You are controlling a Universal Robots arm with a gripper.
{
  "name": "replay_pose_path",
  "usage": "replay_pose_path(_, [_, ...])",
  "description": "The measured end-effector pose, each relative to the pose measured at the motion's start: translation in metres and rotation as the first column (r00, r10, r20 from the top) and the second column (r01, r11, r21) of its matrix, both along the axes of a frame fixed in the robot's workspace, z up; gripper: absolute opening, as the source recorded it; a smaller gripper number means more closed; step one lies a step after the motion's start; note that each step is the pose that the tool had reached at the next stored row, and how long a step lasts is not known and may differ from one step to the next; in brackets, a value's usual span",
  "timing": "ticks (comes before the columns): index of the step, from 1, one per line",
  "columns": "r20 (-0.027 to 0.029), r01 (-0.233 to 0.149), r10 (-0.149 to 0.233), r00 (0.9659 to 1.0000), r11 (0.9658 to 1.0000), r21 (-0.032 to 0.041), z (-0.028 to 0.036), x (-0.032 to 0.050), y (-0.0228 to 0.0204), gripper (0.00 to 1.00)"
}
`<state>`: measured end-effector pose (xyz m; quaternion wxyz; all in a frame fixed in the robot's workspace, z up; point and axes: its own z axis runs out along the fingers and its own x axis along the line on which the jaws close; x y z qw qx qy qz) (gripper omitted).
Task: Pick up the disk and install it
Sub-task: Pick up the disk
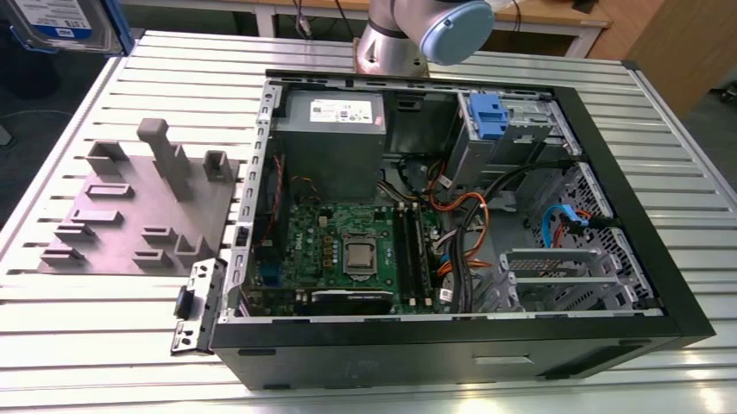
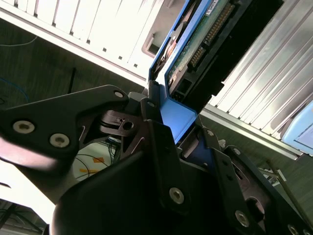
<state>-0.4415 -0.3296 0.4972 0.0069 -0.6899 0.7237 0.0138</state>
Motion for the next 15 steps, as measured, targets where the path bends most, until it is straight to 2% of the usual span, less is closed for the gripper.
replay_pose_path(15, [0.0,0.0,0.0,1.0,1.0,0.0,0.0,0.0038,0.0,0.36])
